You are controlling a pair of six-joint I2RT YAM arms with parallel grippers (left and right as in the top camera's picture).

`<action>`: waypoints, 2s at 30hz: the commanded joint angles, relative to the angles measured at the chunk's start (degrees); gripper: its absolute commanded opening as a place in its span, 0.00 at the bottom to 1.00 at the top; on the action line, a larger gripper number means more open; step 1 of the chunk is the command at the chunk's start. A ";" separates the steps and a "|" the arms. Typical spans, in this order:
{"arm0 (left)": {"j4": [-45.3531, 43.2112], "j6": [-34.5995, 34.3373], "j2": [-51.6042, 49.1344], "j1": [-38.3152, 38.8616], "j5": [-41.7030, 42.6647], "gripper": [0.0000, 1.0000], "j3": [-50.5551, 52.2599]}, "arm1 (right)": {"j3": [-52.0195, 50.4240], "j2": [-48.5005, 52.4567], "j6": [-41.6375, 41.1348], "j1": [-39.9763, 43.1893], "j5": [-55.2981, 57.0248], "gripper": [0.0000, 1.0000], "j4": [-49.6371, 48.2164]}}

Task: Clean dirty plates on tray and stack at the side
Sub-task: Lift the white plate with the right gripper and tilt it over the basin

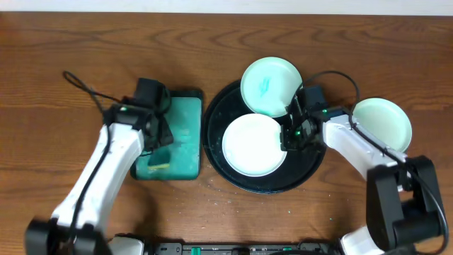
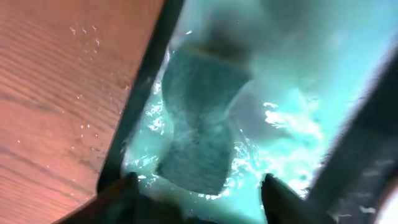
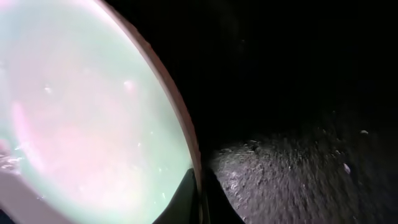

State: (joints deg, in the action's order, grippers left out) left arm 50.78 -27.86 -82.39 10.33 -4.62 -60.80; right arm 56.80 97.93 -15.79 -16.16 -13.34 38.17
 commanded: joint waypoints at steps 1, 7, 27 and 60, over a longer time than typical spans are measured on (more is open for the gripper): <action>0.13 0.63 7.82 -0.20 0.37 0.71 -3.50 | 5.60 -8.41 2.95 -4.15 5.11 0.01 0.61; 0.17 0.61 20.85 -0.17 1.70 0.73 -3.69 | 11.17 -13.70 5.68 -14.75 14.01 0.01 -4.72; 5.81 0.63 42.34 -0.17 1.66 0.79 -3.67 | 11.23 -0.94 23.08 -35.67 38.23 0.01 -44.83; 5.97 0.63 42.29 -0.17 1.66 0.80 -3.56 | 11.23 -3.13 41.83 -48.28 62.01 0.01 -52.11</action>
State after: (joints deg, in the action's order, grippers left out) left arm 56.64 -27.79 -40.05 10.33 -3.09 -63.48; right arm 67.66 96.25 26.00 -64.25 47.46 -13.56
